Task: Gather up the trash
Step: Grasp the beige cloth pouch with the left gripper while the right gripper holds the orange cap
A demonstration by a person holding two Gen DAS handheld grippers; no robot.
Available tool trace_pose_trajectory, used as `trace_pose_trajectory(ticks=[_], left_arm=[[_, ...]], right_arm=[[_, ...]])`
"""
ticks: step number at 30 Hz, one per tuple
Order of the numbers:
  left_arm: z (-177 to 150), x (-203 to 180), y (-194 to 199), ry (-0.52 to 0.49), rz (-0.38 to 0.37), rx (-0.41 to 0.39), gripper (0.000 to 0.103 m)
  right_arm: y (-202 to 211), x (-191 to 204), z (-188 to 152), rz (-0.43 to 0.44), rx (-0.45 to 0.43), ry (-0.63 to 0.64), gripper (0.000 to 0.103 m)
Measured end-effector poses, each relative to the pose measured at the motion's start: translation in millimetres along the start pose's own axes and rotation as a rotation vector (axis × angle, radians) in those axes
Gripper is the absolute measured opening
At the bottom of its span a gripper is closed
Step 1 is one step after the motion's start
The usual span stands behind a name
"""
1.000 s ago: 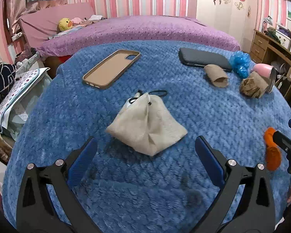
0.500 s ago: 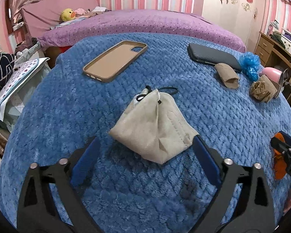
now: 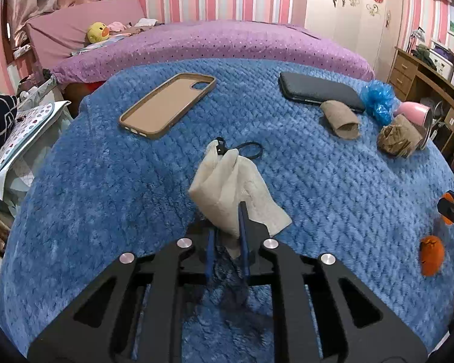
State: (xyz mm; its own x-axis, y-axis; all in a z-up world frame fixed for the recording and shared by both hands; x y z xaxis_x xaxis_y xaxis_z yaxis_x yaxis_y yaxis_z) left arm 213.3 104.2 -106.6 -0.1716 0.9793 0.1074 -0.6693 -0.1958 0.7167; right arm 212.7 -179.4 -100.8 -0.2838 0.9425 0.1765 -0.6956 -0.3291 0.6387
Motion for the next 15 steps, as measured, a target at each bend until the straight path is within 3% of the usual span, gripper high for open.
trace_pose_trajectory(ticks=[7, 15], left_arm=[[7.5, -12.6, 30.5, -0.008, -0.017, -0.071, 0.010], [11.7, -57.0, 78.0, -0.059, -0.046, -0.147, 0.010]], right_arm=[[16.3, -17.5, -1.5, -0.008, -0.026, -0.002, 0.040], [48.4, -43.8, -2.2, -0.030, -0.069, 0.027, 0.040]])
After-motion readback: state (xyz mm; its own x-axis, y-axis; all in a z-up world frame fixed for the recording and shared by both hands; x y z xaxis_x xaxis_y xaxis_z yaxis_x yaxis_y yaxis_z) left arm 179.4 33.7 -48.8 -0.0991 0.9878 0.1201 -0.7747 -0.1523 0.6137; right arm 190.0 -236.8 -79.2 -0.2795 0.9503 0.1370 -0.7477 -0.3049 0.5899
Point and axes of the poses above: each gripper's, at about its wrist camera, not at the fingertips, and y roughly against the way its jaws point, x to its left, z to its top, the point moved 4 cm from there along -y, roughly the way its jaws point, and after that the axes turned 9 degrees about z, right-handed, at the moved point
